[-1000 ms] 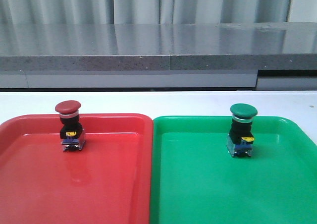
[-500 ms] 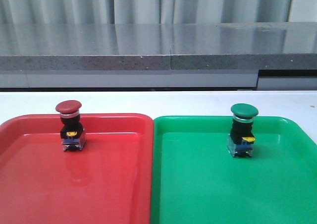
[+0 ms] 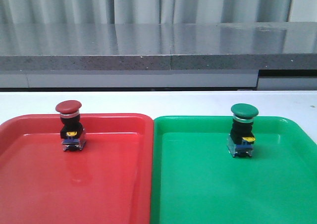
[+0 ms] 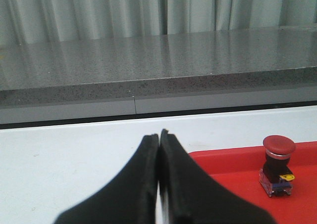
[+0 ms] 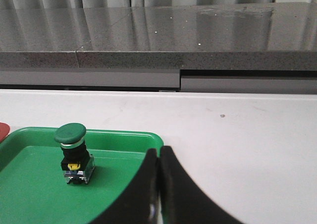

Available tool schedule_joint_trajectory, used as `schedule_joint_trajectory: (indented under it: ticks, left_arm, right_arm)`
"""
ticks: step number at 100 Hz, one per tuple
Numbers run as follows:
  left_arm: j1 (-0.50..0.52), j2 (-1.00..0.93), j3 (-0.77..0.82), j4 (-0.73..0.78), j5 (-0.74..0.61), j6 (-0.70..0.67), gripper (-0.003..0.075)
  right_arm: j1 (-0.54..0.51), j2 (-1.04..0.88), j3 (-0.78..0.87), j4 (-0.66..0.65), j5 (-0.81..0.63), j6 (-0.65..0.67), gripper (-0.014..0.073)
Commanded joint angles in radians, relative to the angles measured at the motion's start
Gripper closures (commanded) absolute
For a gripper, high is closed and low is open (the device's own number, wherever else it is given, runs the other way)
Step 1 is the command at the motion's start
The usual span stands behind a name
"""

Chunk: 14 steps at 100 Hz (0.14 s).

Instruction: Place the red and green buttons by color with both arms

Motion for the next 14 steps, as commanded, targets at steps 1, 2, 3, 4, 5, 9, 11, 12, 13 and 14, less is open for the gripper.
schedule_joint_trajectory:
  ticks: [1,2,3,4,5,9,11,12,13,14]
  left_arm:
    - [0.003,-0.03,0.041,-0.002,-0.08,-0.013,0.0739]
    - [0.003,-0.03,0.041,-0.002,-0.08,-0.013,0.0739]
    - [0.003,-0.03,0.041,-0.002,-0.08,-0.013,0.0739]
    - [0.003,-0.03,0.041,-0.002,-0.08,-0.013,0.0739]
    - [0.003,-0.03,0.041,-0.002,-0.08,-0.013,0.0739]
    - [0.003,-0.03,0.041,-0.002,-0.08,-0.013,0.0739]
    - [0.003,-0.03,0.041,-0.002,-0.08,-0.013,0.0739]
    - [0.003,-0.03,0.041,-0.002,-0.08,-0.013,0.0739]
    - [0.003,-0.03,0.041,-0.002,-0.08,-0.013,0.0739]
    - [0.003,-0.03,0.041,-0.002,-0.08,-0.013,0.0739]
  right_arm:
    - [-0.008,-0.022,-0.015,0.0,-0.084,-0.008,0.0662]
    - [-0.008,-0.022,-0.015,0.0,-0.084,-0.008,0.0662]
    - [-0.008,-0.022,-0.015,0.0,-0.084,-0.008,0.0662]
    - [-0.008,-0.022,-0.015,0.0,-0.084,-0.008,0.0662]
    - [-0.008,-0.022,-0.015,0.0,-0.084,-0.008,0.0662]
    - [-0.008,-0.022,-0.015,0.0,-0.084,-0.008,0.0662]
    - [-0.008,-0.022,-0.015,0.0,-0.084,-0.008,0.0662]
    - [-0.008,-0.022,-0.015,0.0,-0.084,-0.008,0.0662]
    - [-0.008,-0.022,-0.015,0.0,-0.084,-0.008,0.0662]
    - [-0.008,-0.022,-0.015,0.0,-0.084,-0.008,0.0662]
